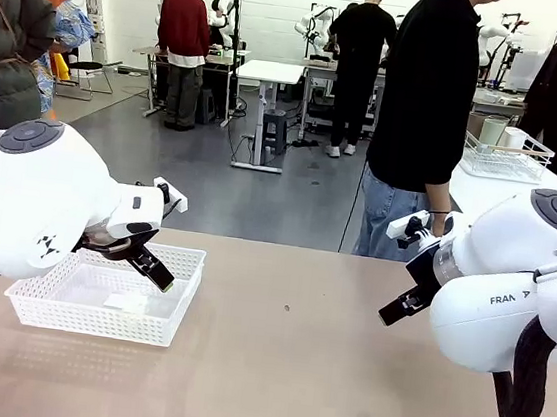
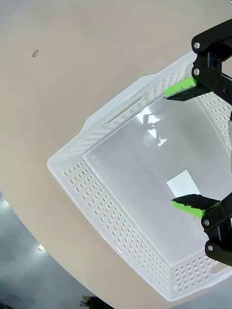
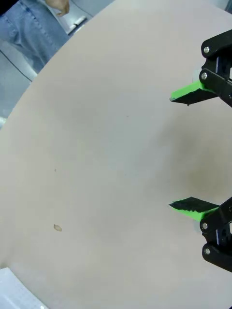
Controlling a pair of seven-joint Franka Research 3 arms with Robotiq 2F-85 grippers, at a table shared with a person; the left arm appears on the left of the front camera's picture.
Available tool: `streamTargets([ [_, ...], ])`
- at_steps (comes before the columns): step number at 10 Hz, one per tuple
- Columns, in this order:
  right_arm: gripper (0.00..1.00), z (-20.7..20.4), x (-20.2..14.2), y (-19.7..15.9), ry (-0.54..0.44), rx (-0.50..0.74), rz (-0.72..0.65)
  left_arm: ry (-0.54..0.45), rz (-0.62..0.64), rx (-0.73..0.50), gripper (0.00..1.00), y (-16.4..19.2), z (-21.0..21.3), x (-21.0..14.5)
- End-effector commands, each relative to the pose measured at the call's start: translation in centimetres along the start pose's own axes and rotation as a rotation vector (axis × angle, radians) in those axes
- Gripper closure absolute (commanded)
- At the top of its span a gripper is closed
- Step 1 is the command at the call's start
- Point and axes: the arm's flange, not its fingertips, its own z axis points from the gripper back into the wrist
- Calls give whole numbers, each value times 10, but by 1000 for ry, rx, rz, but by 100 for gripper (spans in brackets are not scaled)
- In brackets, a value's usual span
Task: Clean and organize the cups into the basket.
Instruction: Pick up the Organizing basket and move it to the center of the table, then pick up the Reusable plastic cup from the right side of the table and place it inside the Organizing basket.
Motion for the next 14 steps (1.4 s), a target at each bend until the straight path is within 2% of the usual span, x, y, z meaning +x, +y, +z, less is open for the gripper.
streamTargets([
  [1, 0, 0, 0, 0, 0, 0, 0, 0, 0, 0, 0, 0, 0, 0],
  [14, 0, 0, 0, 0, 0, 0, 0, 0, 0, 0, 0, 0, 0, 0],
])
